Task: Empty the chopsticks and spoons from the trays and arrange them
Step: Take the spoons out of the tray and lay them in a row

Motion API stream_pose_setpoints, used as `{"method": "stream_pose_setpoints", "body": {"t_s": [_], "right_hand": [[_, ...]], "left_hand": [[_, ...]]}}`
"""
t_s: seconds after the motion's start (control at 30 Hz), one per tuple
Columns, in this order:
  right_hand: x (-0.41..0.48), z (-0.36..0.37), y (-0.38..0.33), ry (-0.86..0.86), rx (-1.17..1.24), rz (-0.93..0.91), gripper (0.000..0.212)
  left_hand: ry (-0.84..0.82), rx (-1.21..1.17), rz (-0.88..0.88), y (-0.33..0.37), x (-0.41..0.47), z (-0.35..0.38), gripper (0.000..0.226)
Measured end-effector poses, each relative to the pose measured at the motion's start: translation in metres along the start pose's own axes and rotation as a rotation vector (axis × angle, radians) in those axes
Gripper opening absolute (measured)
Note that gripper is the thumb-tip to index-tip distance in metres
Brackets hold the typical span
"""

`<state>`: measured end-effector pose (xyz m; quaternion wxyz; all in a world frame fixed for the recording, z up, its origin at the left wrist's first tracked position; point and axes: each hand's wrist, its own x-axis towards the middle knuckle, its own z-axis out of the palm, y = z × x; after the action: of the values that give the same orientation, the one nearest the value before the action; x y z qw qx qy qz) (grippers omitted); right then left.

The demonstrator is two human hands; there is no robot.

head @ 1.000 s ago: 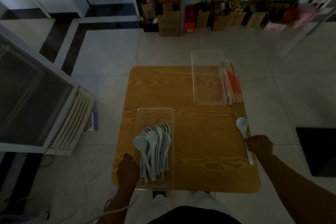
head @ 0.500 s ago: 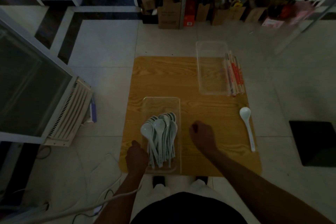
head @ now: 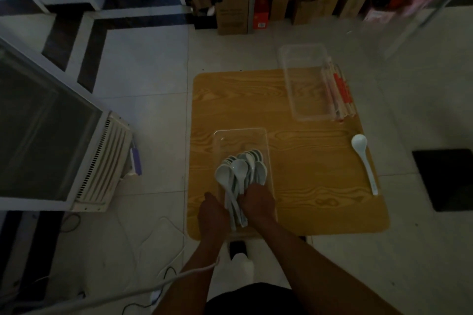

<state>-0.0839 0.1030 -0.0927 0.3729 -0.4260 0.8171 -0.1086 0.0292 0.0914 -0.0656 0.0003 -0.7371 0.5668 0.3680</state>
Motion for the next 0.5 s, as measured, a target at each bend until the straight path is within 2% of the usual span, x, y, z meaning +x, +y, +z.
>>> {"method": "stream_pose_setpoints", "body": {"t_s": [0.17, 0.33, 0.4, 0.5], "right_hand": [[-0.007, -0.009, 0.001, 0.007, 0.170, 0.000, 0.021], [-0.007, -0.030, 0.017, 0.040, 0.275, -0.058, 0.015], [-0.007, -0.051, 0.028, 0.088, 0.319, -0.091, 0.014], [0.001, -0.094, 0.056, 0.221, 0.337, -0.041, 0.011]], "left_hand": [[-0.035, 0.028, -0.017, -0.001, 0.003, -0.001, 0.031], [-0.041, 0.027, -0.026, -0.005, 0.005, 0.000, 0.037], [-0.043, 0.029, -0.031, -0.005, 0.005, 0.001, 0.041], [-0.036, 0.030, -0.050, -0.002, 0.004, 0.001, 0.040]]}}
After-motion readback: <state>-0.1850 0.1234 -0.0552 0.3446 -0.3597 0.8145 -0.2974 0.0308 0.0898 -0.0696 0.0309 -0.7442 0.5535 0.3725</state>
